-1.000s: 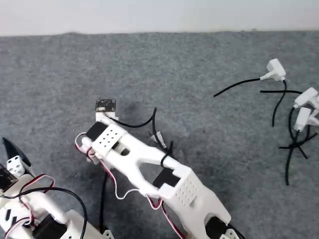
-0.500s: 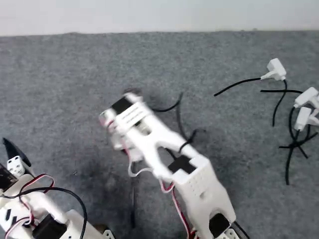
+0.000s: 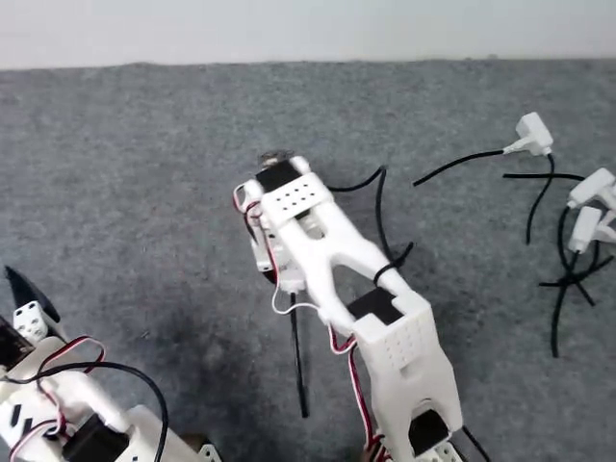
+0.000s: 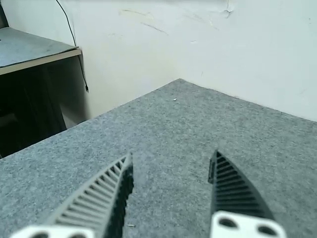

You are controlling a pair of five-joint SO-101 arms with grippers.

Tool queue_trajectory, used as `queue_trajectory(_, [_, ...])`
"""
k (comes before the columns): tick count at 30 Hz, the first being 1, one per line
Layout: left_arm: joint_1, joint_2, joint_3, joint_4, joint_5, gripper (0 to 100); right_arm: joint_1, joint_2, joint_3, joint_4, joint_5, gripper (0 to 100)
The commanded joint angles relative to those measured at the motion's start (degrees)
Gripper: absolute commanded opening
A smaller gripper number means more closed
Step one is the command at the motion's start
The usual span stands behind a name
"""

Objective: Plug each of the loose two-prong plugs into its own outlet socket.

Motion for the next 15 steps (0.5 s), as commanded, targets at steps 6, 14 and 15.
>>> queue_trajectory(6, [0.0, -1.0, -0.4, -1.6, 0.9, 25, 14.9, -6.8, -2.2, 6.3, 21.3, 0.8])
queue_trajectory(14, [0.0, -1.0, 0.0, -1.7, 0.9, 25, 19.5, -13.2, -1.8, 8.7, 36.8, 0.8])
queue_trajectory(15, [0.0, -1.0, 0.2, -1.8, 0.9, 25, 19.3, -13.6, -1.8, 8.7, 38.2, 0.8])
